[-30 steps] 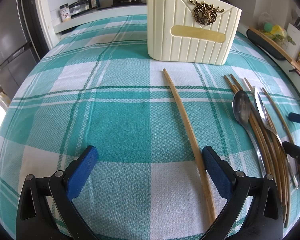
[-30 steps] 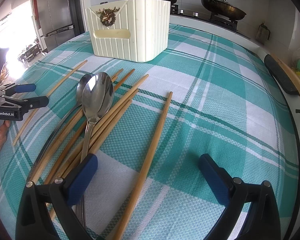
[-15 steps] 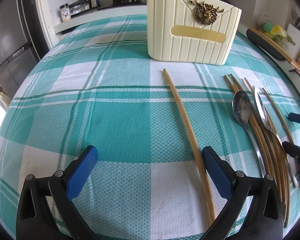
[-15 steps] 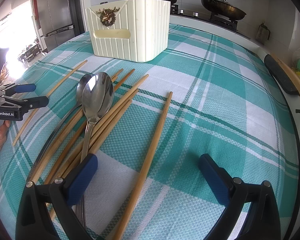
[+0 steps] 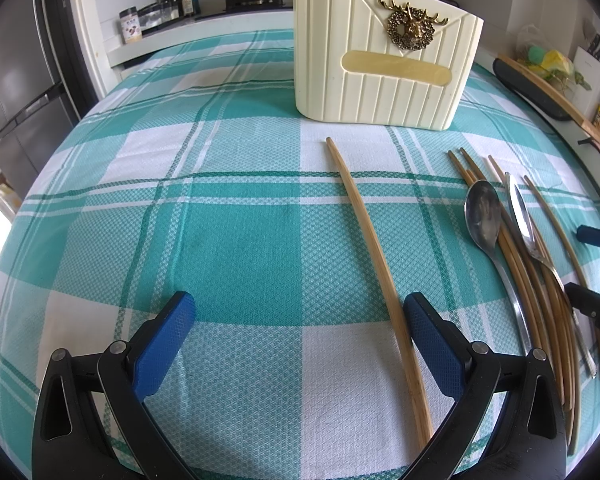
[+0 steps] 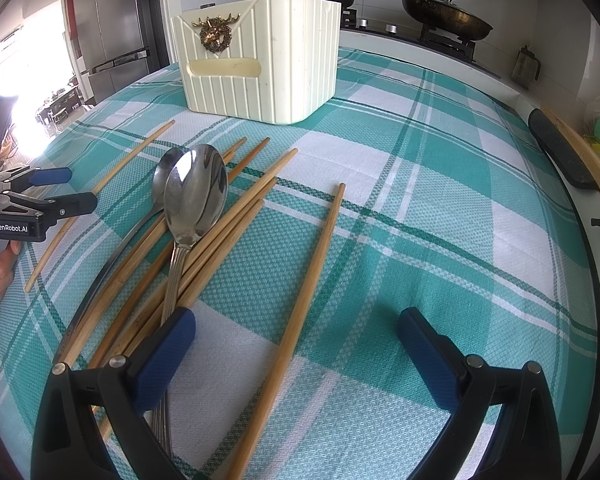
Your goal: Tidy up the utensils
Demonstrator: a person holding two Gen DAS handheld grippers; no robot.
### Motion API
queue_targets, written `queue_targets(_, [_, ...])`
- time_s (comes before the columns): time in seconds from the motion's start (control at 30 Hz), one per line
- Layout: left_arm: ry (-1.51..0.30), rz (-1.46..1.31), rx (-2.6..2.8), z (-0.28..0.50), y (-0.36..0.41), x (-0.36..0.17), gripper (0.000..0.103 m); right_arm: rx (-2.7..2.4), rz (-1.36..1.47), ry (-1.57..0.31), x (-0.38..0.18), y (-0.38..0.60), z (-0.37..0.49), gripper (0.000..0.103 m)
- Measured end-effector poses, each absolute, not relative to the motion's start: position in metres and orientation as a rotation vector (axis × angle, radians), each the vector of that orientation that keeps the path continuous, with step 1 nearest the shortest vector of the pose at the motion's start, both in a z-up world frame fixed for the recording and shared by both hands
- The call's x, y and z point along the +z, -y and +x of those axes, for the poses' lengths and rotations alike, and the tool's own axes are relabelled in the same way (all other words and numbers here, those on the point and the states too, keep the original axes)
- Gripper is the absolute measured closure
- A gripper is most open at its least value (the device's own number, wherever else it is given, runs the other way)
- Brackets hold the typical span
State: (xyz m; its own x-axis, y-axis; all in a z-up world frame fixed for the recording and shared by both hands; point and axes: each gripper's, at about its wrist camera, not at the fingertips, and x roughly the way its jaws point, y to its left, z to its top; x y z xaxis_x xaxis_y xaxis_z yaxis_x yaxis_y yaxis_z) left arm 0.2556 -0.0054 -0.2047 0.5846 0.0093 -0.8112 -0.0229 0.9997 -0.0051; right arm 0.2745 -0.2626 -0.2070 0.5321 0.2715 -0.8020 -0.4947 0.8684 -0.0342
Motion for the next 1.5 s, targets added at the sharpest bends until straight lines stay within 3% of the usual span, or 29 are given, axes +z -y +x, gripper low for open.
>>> queue_targets(0.83, [-0.981,0.026,-0.052,0.256,0.005,-0.204,0.0,0.464,-0.272,-0.901,-0.207,0.263,0.274,0.0])
queue_targets(1.3, [-1.119,0.053,-0.11,0.324,0.016,-0.201,0.001,0.456,-0.269,-0.907,-0.206,0.258,0.279,0.0])
queue_targets(1.5, [-1.199,0.105,-0.153,0.343,0.01,-0.198,0.011,0.432,-0.252,-1.101,-0.195,0.263,0.308,0.001])
